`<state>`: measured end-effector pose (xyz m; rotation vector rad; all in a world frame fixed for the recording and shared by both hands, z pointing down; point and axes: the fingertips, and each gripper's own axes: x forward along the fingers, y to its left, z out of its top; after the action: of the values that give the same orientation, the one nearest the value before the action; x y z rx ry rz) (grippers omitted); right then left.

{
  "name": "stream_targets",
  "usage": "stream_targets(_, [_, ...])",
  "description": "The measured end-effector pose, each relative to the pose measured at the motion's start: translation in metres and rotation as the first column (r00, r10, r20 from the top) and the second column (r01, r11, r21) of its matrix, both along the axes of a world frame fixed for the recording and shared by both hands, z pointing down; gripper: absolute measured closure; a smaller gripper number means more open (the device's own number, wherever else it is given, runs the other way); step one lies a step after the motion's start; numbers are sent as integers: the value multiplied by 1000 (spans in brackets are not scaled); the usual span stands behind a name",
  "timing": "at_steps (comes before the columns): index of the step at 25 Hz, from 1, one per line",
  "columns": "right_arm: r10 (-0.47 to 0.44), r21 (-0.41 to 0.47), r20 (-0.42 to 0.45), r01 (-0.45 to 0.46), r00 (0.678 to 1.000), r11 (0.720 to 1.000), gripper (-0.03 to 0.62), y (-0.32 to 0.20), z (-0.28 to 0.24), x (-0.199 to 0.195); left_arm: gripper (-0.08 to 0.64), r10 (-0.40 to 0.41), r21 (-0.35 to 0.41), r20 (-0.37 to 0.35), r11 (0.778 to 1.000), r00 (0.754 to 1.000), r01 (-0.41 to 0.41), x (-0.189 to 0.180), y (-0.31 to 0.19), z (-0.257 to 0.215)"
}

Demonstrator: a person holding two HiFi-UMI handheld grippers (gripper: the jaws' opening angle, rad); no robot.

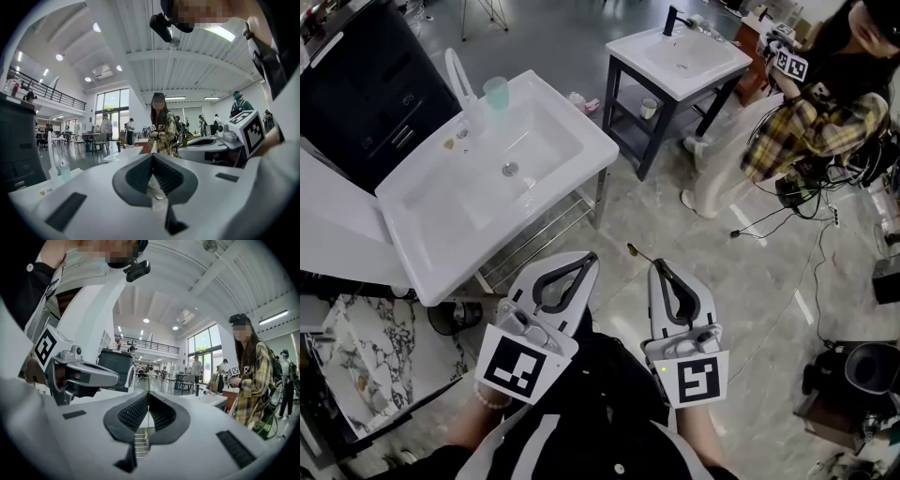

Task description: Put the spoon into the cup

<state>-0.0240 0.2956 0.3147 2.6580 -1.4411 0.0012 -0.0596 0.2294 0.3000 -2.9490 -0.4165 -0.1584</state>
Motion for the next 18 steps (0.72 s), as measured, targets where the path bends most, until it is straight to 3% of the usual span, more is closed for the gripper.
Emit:
stream_targets(10, [-16,5,2,16,1000,1000,584,-19,3,16,563,-1,12,-16,1000,1000,2,18,-15,-1])
stream_targets(18, [-30,-1,17,30,999,1000,584,-47,7,59,563,-30,14,-9,999,1000,30,59,-46,0])
